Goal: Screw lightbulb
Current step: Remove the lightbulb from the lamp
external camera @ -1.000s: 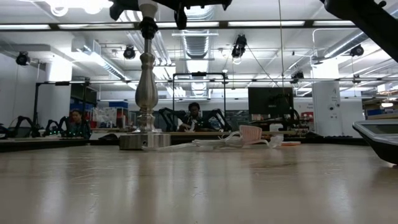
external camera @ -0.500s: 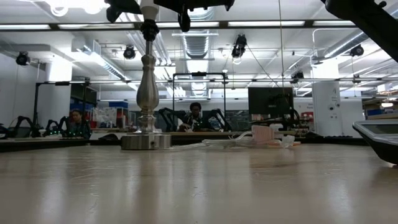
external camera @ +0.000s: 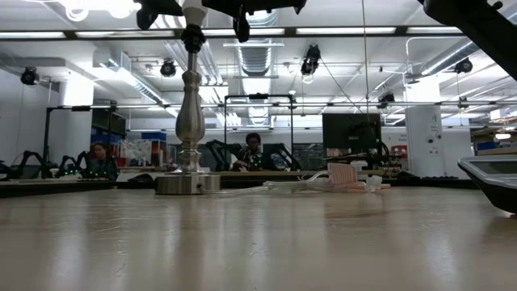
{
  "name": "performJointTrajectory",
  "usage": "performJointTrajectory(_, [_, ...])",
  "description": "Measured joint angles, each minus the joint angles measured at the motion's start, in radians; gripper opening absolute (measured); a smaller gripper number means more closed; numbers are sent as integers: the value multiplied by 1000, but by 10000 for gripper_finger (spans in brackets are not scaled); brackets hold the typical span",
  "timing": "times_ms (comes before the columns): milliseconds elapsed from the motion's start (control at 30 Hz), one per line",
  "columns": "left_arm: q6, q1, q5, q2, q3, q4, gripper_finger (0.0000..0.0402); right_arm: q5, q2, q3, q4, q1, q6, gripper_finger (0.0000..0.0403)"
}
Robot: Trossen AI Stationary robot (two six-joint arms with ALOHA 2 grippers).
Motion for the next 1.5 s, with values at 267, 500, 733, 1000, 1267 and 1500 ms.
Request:
performJointTrajectory(267, [2,-1,14,-8,0,-28,0,21,0,0,-2,-14,0,0])
performJointTrajectory(500, [-5,-7,132,-4,-3,-37,0,80,10,-3,-20,-25,1,0])
performJointTrajectory(733, [-10,-5,75,-27,-1,-101,0,74,-1,-2,-70,-26,-17,0])
performJointTrajectory(1000, [47,-3,-199,-62,-1,-77,0,51,-24,-1,-91,-25,-41,0])
performJointTrajectory(1267, [57,-3,-196,-13,-1,-15,0,-52,-24,-1,-92,-23,-34,0])
performJointTrajectory(1500, [74,-2,-87,26,-1,20,0,-56,-20,-1,-65,-18,-41,0])
